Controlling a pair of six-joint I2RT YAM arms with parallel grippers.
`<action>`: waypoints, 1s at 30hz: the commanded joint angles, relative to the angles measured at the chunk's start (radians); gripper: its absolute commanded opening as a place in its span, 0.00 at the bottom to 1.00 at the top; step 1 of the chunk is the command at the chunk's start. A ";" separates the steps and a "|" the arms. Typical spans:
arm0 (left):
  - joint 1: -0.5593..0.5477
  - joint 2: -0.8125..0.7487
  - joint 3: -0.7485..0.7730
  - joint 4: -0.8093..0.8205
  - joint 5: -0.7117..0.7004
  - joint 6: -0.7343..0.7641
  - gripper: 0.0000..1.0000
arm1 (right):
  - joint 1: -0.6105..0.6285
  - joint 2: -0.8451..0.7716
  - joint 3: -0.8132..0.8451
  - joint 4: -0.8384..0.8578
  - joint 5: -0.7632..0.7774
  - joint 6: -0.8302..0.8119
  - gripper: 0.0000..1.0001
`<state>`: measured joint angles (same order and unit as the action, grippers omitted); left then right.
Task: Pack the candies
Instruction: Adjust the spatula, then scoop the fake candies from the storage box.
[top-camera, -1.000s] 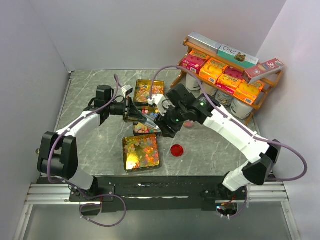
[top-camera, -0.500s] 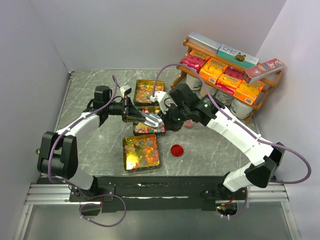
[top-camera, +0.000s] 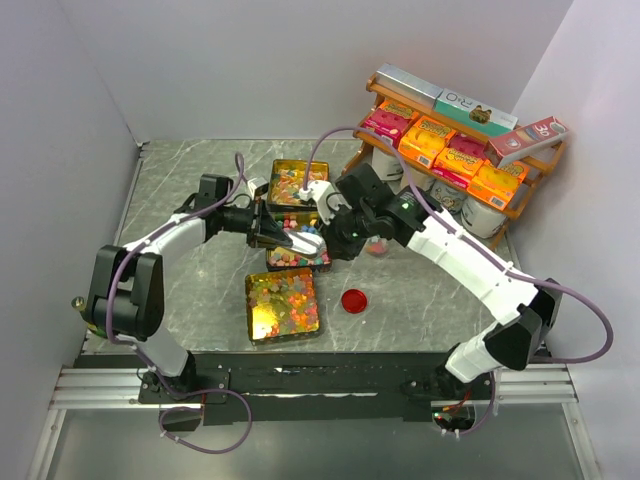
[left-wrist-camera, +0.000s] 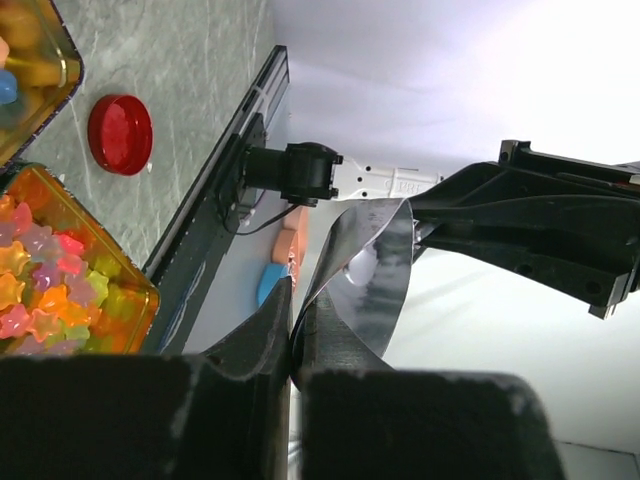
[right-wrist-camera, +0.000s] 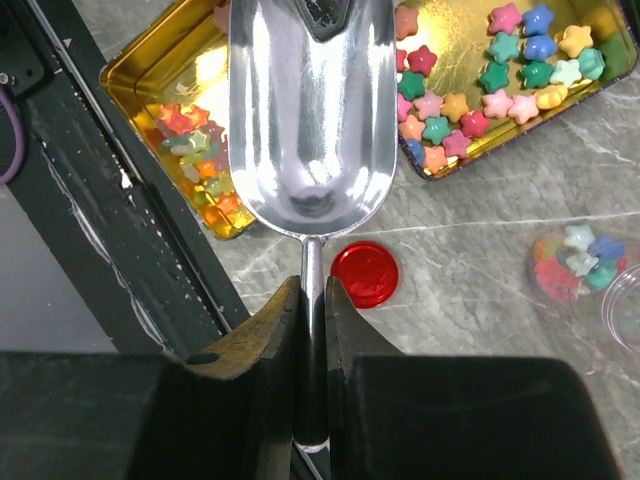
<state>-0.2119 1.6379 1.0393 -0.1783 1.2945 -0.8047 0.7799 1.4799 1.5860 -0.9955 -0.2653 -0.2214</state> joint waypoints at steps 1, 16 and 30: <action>0.028 0.040 0.031 -0.096 -0.133 0.125 0.18 | -0.028 0.017 0.107 0.062 0.050 -0.012 0.00; 0.095 0.023 0.346 -0.332 -0.733 0.194 0.79 | -0.011 0.316 0.164 0.035 0.377 -0.153 0.00; 0.065 0.151 0.262 -0.337 -1.075 0.134 0.58 | 0.045 0.565 0.255 0.055 0.643 -0.216 0.00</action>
<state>-0.1253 1.7477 1.3331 -0.5194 0.3191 -0.6407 0.7963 2.0350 1.8206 -0.9825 0.2607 -0.4026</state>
